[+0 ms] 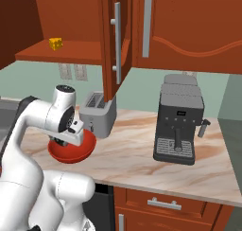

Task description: Pick the eggplant from the cabinet and place it in the bowl. Then pick the bowl and place it in the sink. Then turn on the sink facuet.

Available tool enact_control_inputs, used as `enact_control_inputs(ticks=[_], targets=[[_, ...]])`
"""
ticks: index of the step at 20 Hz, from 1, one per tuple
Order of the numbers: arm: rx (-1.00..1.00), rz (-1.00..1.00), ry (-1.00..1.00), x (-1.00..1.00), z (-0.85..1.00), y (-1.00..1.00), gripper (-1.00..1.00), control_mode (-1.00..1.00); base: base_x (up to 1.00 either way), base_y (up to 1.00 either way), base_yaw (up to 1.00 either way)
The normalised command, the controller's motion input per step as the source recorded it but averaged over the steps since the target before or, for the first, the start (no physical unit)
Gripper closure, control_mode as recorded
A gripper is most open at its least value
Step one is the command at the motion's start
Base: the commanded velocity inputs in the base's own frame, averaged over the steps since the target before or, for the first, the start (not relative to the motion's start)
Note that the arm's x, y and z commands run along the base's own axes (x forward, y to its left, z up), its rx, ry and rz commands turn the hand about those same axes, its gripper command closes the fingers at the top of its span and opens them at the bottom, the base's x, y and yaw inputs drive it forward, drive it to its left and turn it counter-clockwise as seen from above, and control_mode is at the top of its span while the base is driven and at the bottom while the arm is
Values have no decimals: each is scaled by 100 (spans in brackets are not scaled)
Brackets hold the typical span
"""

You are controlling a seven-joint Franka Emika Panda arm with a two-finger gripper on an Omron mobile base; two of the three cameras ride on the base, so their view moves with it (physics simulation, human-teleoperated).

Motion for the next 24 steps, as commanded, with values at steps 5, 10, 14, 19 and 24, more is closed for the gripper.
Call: enact_control_inputs(ticks=[5, 10, 14, 19, 24], targets=[[-8, 6, -1, 33, -32, 17, 100, -100, 0, 0, 0], [-5, 8, 0, 9, -45, 22, 100, -100, 0, 0, 0], [-4, 7, 0, 28, -33, 11, 100, -100, 0, 0, 0], [-3, 6, -1, 32, -18, 0, 100, -100, 0, 0, 0], [0, 7, -1, 3, -14, 0, 100, -100, 0, 0, 0]])
